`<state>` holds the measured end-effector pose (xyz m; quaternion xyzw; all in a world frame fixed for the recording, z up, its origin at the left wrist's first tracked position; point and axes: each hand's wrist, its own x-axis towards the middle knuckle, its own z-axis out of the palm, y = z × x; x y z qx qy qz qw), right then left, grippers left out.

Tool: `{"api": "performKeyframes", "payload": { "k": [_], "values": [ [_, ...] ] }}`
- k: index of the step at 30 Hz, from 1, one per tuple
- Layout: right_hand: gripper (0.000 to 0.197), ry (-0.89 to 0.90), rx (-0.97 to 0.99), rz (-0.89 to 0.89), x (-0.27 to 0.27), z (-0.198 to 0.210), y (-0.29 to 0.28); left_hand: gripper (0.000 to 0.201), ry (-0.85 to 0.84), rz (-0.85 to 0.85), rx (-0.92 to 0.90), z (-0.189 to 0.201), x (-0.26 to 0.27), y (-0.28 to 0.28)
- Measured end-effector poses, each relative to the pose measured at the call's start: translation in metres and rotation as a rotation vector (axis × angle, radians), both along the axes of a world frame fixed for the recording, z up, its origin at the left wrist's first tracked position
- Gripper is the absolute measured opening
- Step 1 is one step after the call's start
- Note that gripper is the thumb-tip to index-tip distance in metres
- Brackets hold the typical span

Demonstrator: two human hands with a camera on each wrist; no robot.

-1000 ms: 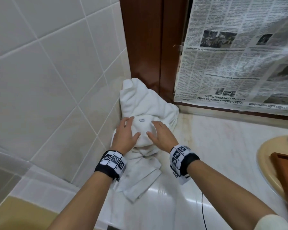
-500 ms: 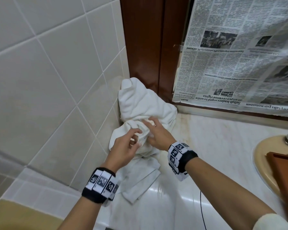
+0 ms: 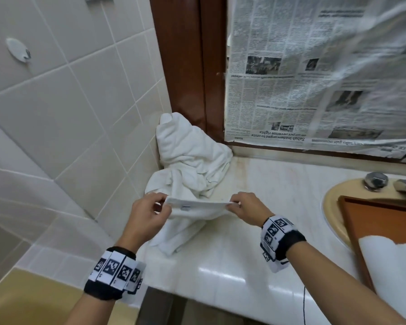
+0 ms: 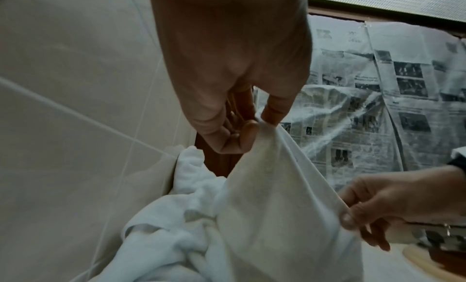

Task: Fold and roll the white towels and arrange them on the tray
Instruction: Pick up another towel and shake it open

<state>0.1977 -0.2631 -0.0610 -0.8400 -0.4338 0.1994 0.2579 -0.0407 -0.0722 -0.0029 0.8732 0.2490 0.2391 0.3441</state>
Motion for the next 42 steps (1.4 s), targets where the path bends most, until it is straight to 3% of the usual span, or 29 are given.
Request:
{"api": "performKeyframes", "payload": {
  "k": [6,12,16,18,23,28,31,34,38,40,42],
  "values": [
    [0.024,0.016,0.139,-0.038,-0.026,0.048,-0.101,0.008,-0.101,-0.021,-0.097,0.030,-0.018,-0.064],
    [0.022,0.017,0.232,-0.032,-0.044,0.097,-0.183,0.024,-0.167,-0.115,-0.196,0.053,-0.025,-0.110],
    [0.022,0.094,0.357,-0.087,-0.046,0.107,-0.225,0.018,-0.181,-0.186,-0.265,0.058,-0.024,-0.139],
    [0.021,0.098,0.386,-0.123,-0.044,0.095,-0.232,0.010,-0.138,-0.188,-0.275,0.045,-0.016,-0.144],
    [0.022,0.085,0.259,-0.222,-0.047,0.020,-0.216,0.021,0.160,-0.075,-0.166,-0.034,0.013,-0.135],
    [0.012,0.224,0.206,-0.381,-0.066,-0.037,-0.187,0.028,0.445,0.029,-0.065,-0.101,0.035,-0.123],
    [0.033,0.277,0.087,-0.355,-0.078,-0.056,-0.175,0.017,0.570,0.082,0.049,-0.121,0.044,-0.108],
    [0.047,0.368,0.068,-0.356,-0.084,-0.065,-0.167,0.019,0.736,0.096,0.051,-0.128,0.050,-0.099],
    [0.054,0.345,0.016,-0.304,-0.096,-0.070,-0.166,0.013,0.753,-0.005,0.159,-0.137,0.045,-0.097],
    [0.045,0.322,0.029,-0.309,-0.104,-0.072,-0.170,0.013,0.670,-0.080,0.217,-0.140,0.038,-0.106],
    [0.036,0.313,0.052,-0.337,-0.114,-0.076,-0.178,0.014,0.568,-0.113,0.140,-0.137,0.029,-0.122]
  ]
}}
